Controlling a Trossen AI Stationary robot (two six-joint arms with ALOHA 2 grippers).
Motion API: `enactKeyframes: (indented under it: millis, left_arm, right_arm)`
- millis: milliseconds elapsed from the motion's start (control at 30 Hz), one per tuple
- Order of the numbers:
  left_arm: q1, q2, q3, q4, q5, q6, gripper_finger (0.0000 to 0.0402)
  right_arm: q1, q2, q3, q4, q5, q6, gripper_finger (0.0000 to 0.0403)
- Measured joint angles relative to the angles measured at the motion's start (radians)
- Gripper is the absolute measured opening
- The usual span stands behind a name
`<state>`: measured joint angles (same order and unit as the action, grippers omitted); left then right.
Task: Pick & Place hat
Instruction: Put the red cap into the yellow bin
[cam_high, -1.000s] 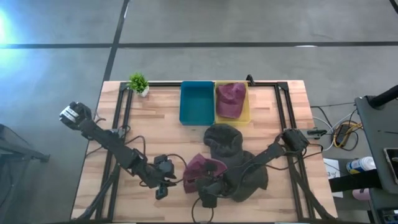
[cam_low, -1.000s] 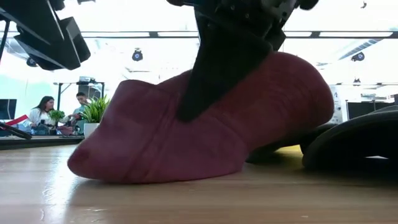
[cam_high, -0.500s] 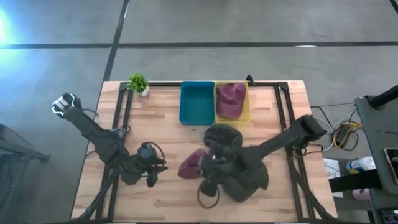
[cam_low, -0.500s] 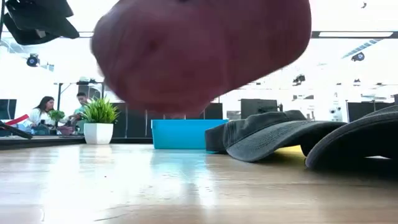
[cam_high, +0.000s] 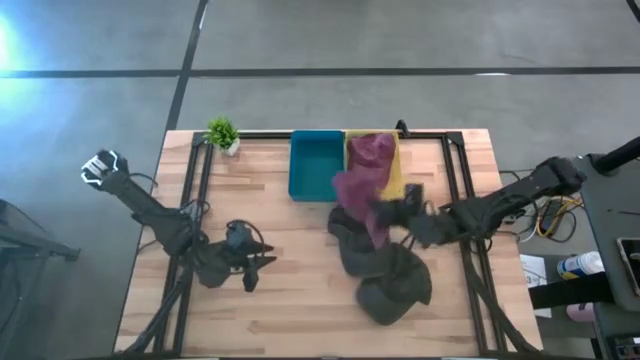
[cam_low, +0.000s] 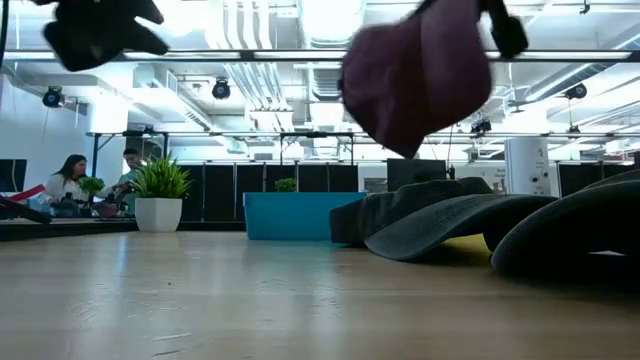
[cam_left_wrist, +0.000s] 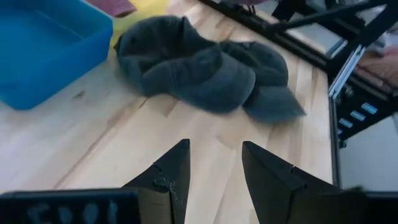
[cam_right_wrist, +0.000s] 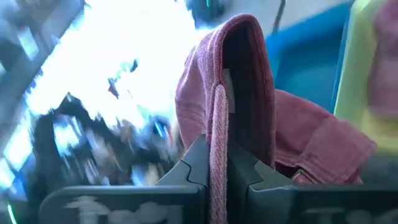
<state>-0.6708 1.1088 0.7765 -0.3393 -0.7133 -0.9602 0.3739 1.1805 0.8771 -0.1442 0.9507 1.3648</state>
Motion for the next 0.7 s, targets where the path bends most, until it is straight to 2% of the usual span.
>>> enactKeyframes:
  millis: [133,233,367,533,700]
  left_arm:
    - [0.113,0.002,0.0,0.046,0.1,0.069,0.0139]
    - [0.221,0.007,0.0,0.08,0.184,0.113,0.0139]
    - [0.366,0.012,0.0,0.169,0.304,0.155,0.0139]
    - [0.497,0.013,0.0,0.229,0.392,0.202,0.0139]
    - [0.583,0.021,0.0,0.255,0.455,0.204,0.0139]
  right_arm:
    - [-0.103,-0.159,-0.252,0.38,0.03,-0.088,0.0013]
    - [-0.232,-0.236,-0.433,0.639,-0.078,-0.118,0.0013]
    - [-0.404,-0.257,-0.615,0.874,-0.198,-0.031,0.0013]
    - [-0.565,-0.203,-0.725,1.063,-0.303,0.052,0.0013]
    - [-0.645,-0.091,-0.715,1.111,-0.394,0.124,0.0013]
